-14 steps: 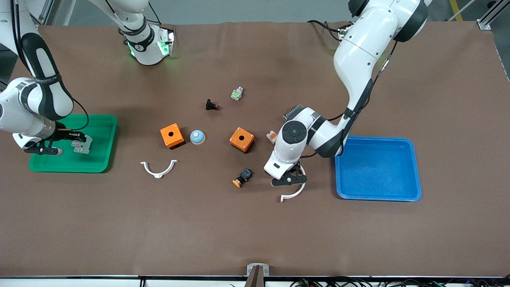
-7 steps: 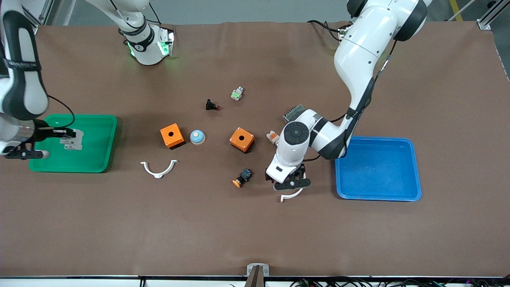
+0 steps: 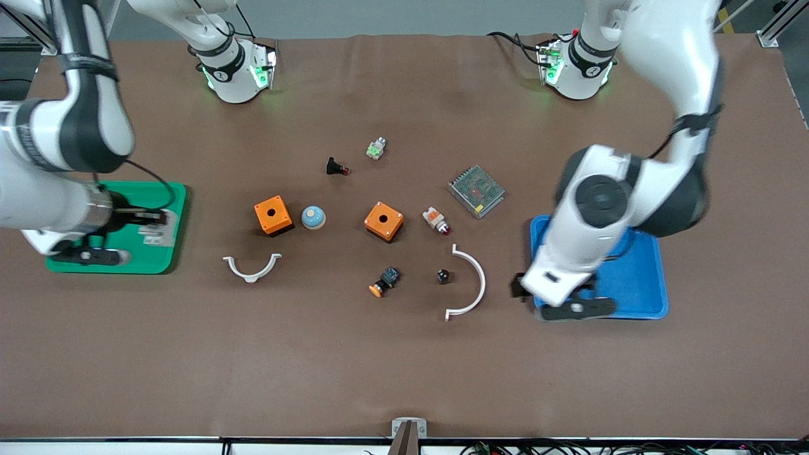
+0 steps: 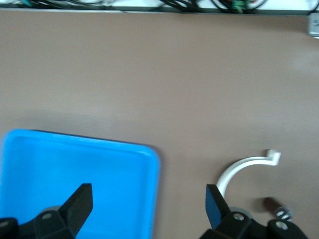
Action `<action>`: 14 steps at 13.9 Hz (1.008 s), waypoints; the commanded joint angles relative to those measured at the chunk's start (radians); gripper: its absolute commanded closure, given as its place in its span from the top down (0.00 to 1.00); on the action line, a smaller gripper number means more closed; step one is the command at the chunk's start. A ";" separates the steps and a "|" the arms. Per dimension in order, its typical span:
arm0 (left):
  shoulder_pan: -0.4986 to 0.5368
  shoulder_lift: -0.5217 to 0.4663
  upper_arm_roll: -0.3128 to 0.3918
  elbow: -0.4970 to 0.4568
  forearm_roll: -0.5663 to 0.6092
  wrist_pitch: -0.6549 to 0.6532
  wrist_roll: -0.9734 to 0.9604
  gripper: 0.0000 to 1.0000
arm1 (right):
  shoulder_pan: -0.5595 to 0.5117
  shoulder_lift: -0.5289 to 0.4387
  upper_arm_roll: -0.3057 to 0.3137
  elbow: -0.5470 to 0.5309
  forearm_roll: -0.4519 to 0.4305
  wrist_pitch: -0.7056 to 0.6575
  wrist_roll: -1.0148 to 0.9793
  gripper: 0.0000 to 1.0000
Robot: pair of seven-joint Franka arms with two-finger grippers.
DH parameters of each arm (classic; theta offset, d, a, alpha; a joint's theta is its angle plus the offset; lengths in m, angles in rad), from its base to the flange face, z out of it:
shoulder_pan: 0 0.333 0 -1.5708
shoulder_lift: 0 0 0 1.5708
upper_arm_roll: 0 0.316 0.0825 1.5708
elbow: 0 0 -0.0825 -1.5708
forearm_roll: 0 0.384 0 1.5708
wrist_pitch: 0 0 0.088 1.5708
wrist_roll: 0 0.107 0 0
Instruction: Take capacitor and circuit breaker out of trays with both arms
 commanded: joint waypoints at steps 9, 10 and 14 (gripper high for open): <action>0.249 -0.411 -0.014 -0.137 -0.156 -0.327 0.386 1.00 | 0.337 0.286 -0.013 0.066 0.144 0.390 0.289 0.37; 0.284 -0.444 -0.040 -0.170 -0.182 -0.327 0.386 1.00 | 0.348 0.312 -0.015 0.066 0.150 0.420 0.289 0.37; 0.315 -0.569 -0.071 -0.300 -0.190 -0.320 0.407 1.00 | 0.365 0.377 -0.013 0.060 0.150 0.469 0.287 0.37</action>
